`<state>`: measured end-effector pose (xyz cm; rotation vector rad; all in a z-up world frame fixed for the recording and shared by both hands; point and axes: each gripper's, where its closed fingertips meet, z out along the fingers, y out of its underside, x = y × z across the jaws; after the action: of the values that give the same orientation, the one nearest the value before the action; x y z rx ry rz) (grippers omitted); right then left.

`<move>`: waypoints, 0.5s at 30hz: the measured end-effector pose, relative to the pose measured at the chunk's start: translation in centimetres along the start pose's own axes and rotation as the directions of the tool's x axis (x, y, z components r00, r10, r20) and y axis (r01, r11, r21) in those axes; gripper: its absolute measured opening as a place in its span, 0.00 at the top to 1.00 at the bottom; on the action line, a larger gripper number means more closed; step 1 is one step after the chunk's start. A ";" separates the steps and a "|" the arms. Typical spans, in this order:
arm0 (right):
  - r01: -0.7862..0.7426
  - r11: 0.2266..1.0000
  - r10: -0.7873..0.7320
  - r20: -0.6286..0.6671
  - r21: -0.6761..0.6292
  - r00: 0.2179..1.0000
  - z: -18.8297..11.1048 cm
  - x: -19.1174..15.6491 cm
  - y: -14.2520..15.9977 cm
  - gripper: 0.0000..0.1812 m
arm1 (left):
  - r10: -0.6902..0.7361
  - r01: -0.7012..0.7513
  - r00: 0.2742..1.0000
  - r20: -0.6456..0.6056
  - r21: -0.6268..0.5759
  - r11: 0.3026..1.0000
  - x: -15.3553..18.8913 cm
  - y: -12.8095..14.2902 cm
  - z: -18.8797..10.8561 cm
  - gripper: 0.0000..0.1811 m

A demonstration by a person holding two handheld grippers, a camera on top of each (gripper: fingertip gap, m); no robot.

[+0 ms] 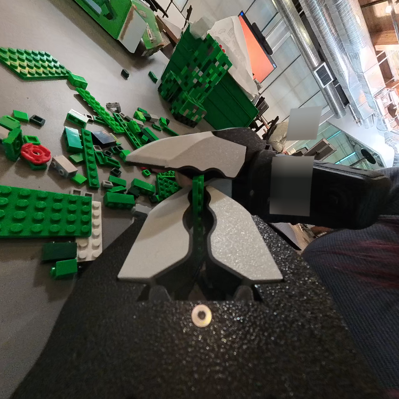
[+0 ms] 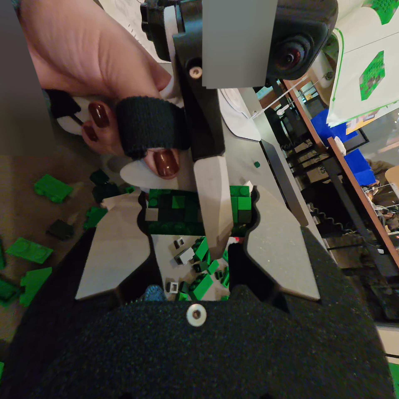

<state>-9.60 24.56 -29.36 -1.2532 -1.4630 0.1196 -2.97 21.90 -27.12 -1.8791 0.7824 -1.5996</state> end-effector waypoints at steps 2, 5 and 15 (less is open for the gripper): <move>0.024 1.000 -0.024 -0.025 -0.002 0.999 0.0 0.3 -0.1 0.48 | -0.013 0.013 1.000 0.002 0.008 1.000 -0.1 -0.1 -0.1 0.97; 0.104 0.994 -0.107 -0.078 -0.044 0.991 -0.1 0.9 0.0 0.46 | -0.021 0.020 1.000 0.016 0.043 0.999 -0.4 -0.5 -0.3 0.97; 0.019 1.000 -0.018 0.098 -0.007 0.995 -1.1 -0.6 -1.0 0.37 | 0.038 -0.039 0.999 0.036 0.010 0.999 -0.3 0.0 0.2 0.97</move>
<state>-9.51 23.12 -28.73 -1.2543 -1.5603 0.1649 -2.86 22.10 -27.34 -1.8684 0.7883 -1.5400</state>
